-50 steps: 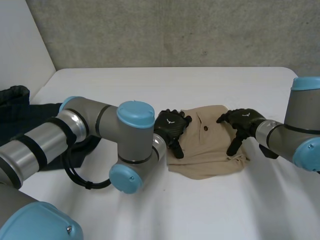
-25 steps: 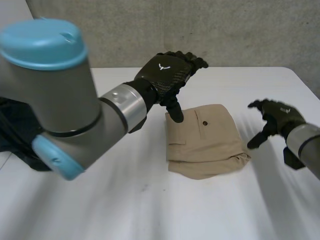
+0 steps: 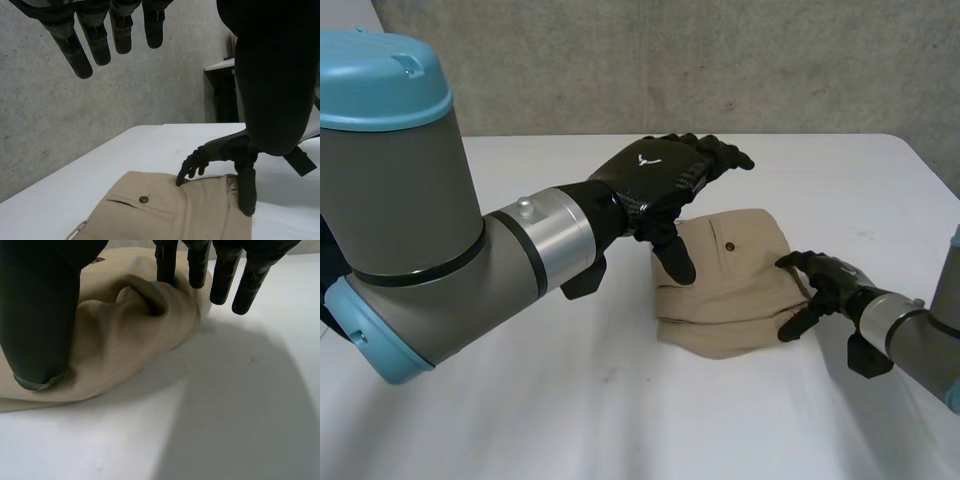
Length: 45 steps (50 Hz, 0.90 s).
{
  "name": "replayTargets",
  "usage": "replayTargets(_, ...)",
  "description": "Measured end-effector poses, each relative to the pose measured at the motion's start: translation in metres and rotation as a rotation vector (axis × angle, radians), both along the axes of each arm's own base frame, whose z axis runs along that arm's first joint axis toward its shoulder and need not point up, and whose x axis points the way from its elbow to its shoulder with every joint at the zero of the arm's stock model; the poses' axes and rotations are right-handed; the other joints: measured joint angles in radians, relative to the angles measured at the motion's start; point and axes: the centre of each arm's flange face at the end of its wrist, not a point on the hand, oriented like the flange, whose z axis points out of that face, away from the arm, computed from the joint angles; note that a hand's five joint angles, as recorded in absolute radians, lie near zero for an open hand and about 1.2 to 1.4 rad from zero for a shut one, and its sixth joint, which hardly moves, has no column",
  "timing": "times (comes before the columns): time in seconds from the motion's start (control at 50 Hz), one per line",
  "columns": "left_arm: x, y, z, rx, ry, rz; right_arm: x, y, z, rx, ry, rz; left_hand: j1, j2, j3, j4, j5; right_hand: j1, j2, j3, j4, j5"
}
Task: Fold the laundry.
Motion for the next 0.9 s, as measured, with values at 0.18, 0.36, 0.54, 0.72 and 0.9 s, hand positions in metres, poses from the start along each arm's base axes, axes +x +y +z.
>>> replayTargets(0.18, 0.0, -0.001, -0.003, 0.001, -0.005, -0.001, 0.014, -0.008, 0.003, -0.041, -0.039, 0.012, 0.0, 0.0, 0.0, 0.0, 0.0, 0.005, 0.086, 0.081, 0.06, 0.052)
replayTargets(0.36, 0.0, -0.001, -0.005, 0.005, -0.01, -0.001, 0.019, -0.017, 0.002, -0.044, -0.072, 0.004, 0.0, 0.0, 0.0, 0.0, 0.0, 0.532, 0.658, 0.64, 0.643, 0.564)
replayTargets(0.54, 0.001, 0.0, -0.01, 0.018, -0.023, 0.003, 0.026, -0.056, 0.012, -0.149, -0.055, 0.021, 0.0, 0.0, 0.0, 0.0, 0.0, 0.725, 0.941, 0.89, 0.951, 0.767)
replayTargets(0.72, 0.004, -0.003, -0.016, 0.032, -0.035, 0.016, 0.029, -0.116, 0.029, -0.266, 0.017, 0.042, 0.0, 0.0, 0.0, 0.0, 0.0, 0.725, 0.941, 0.89, 0.951, 0.796)
replayTargets(0.9, 0.006, -0.005, -0.021, 0.043, -0.046, 0.026, -0.036, -0.197, 0.027, -0.355, 0.134, -0.094, 0.0, 0.0, 0.0, 0.0, 0.0, 0.733, 0.941, 0.89, 0.955, 0.796)
